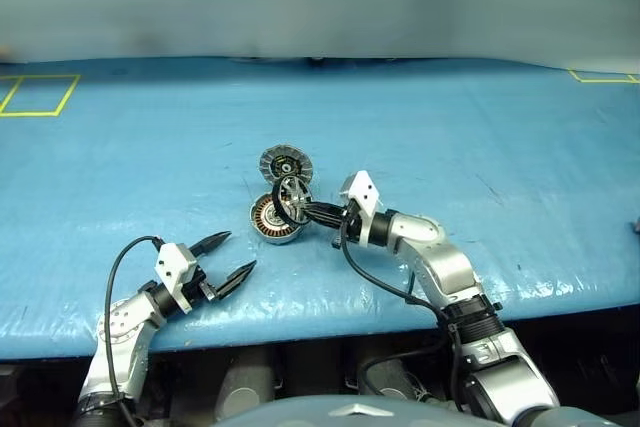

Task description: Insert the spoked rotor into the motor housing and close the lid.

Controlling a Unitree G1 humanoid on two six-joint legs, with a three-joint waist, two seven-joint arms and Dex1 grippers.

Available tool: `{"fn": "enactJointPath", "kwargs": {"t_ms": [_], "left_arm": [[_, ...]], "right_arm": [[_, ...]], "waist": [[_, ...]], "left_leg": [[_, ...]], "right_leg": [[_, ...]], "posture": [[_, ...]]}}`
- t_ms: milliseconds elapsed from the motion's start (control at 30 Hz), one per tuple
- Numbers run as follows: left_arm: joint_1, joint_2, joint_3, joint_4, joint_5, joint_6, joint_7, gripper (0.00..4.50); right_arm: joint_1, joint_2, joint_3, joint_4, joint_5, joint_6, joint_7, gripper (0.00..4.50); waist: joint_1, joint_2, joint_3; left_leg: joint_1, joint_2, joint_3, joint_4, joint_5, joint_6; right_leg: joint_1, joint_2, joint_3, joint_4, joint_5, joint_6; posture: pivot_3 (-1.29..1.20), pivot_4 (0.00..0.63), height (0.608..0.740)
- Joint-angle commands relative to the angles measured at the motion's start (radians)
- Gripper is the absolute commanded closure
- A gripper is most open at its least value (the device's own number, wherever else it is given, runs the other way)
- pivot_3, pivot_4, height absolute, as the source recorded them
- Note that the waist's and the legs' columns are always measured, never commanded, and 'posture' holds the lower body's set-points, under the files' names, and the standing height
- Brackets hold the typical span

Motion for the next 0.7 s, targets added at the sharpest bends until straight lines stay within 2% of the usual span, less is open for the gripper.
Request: {"fn": "enactJointPath", "kwargs": {"t_ms": [33, 700], "left_arm": [[-0.002, 0.003, 0.0, 0.006, 0.005, -0.013, -0.007, 0.28], [0.005, 0.002, 0.001, 0.018, 0.012, -0.025, 0.0, 0.28]], "right_arm": [[-0.033, 0.02, 0.004, -0.022, 0.002, -0.03, -0.002, 4.47], [-0.063, 0.02, 0.041, 0.046, -0.069, -0.046, 0.005, 4.47]], "waist": [[-0.001, 0.0, 0.0], [-0.001, 0.0, 0.0]], "left_leg": [[0.0, 0.0, 0.0, 0.0, 0.0, 0.0], [0.001, 0.0, 0.0, 0.0, 0.0, -0.001]], "right_leg": [[0.0, 0.0, 0.0, 0.0, 0.0, 0.0], [0.0, 0.0, 0.0, 0.0, 0.0, 0.0]], "posture": [[0.0, 0.15, 0.74], [0.0, 0.15, 0.74]]}}
